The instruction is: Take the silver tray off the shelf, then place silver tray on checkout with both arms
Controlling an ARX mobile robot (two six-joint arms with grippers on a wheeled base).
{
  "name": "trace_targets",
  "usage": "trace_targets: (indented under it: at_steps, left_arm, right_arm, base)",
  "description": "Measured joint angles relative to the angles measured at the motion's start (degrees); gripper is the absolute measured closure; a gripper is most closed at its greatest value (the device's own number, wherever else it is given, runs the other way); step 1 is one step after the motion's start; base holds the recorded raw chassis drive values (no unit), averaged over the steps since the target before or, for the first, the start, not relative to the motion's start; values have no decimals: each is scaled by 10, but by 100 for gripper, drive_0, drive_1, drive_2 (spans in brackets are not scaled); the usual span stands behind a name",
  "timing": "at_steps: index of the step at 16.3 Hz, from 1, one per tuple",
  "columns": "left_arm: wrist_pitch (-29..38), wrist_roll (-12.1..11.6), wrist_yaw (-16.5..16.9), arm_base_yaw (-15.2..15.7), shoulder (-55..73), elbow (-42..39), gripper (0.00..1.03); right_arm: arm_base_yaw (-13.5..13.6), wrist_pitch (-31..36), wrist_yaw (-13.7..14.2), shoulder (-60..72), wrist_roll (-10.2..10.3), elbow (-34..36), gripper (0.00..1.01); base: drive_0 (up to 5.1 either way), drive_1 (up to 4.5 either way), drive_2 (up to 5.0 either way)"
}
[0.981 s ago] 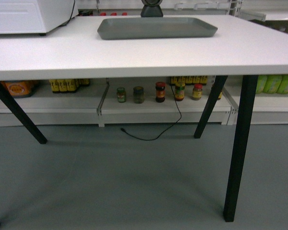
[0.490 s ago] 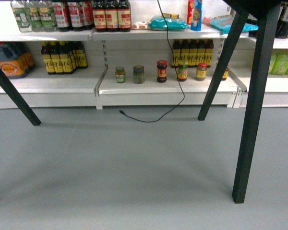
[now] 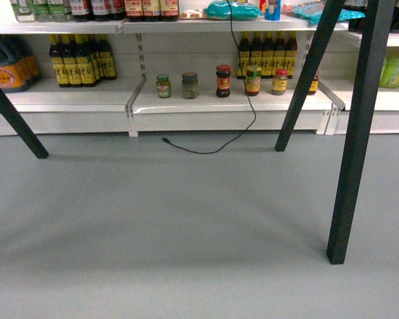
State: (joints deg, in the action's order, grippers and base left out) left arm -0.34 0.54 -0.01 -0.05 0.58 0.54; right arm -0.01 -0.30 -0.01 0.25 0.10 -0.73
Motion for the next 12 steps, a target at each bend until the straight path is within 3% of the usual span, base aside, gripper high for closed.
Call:
trace_targets:
  at_steps: [12]
  left_arm:
    - [0,0,0,0,0,0,5]
  right_arm:
    - [0,0,0,0,0,0,3]
  base:
    - [0,0,0]
